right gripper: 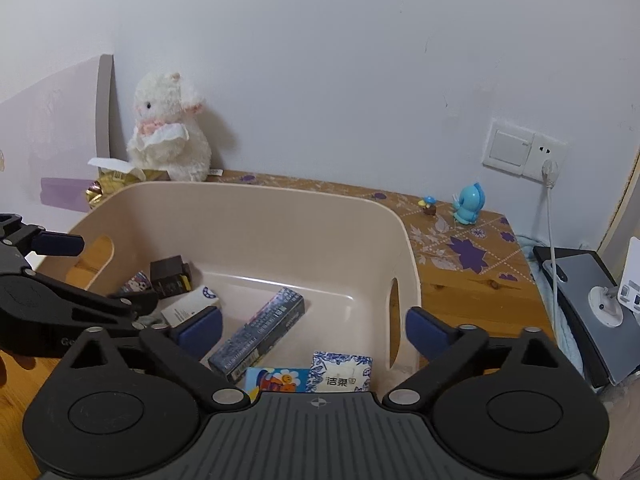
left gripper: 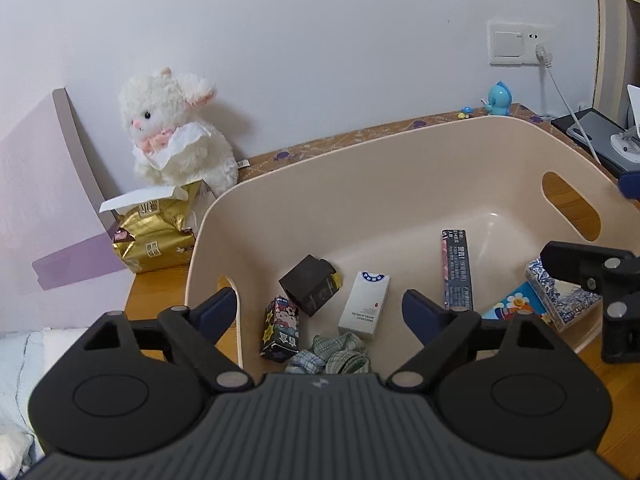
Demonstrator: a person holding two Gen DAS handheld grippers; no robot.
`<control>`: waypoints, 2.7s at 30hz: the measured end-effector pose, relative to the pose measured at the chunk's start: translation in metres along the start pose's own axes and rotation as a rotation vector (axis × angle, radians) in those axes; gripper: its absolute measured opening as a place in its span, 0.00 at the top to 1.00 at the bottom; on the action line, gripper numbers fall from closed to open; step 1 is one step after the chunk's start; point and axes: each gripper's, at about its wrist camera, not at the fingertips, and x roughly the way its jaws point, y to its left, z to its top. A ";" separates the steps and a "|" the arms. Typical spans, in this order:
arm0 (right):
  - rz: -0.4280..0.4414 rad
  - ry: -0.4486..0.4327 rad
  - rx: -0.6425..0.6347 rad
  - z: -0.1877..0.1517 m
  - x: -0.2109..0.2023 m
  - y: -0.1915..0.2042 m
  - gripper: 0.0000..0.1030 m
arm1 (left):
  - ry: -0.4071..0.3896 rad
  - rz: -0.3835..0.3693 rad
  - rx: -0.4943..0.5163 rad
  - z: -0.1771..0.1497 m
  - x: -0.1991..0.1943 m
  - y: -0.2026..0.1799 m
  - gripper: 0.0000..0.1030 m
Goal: Organize objects
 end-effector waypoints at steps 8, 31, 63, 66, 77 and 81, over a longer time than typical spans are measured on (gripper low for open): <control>0.000 -0.037 0.019 0.000 -0.022 -0.004 0.00 | -0.024 0.004 -0.010 -0.001 -0.017 0.001 0.12; 0.018 -0.180 0.023 -0.031 -0.125 0.008 0.00 | -0.188 -0.014 -0.114 -0.046 -0.120 0.007 0.06; 0.052 -0.186 0.095 -0.129 -0.222 0.020 0.00 | -0.219 -0.032 -0.211 -0.153 -0.223 0.004 0.06; 0.056 -0.184 0.086 -0.136 -0.230 0.022 0.00 | -0.220 -0.028 -0.218 -0.161 -0.230 0.003 0.06; 0.050 -0.183 0.075 -0.156 -0.257 0.028 0.00 | -0.215 -0.057 -0.207 -0.177 -0.252 -0.006 0.06; 0.044 -0.189 0.075 -0.161 -0.265 0.029 0.00 | -0.227 -0.059 -0.197 -0.180 -0.261 -0.009 0.06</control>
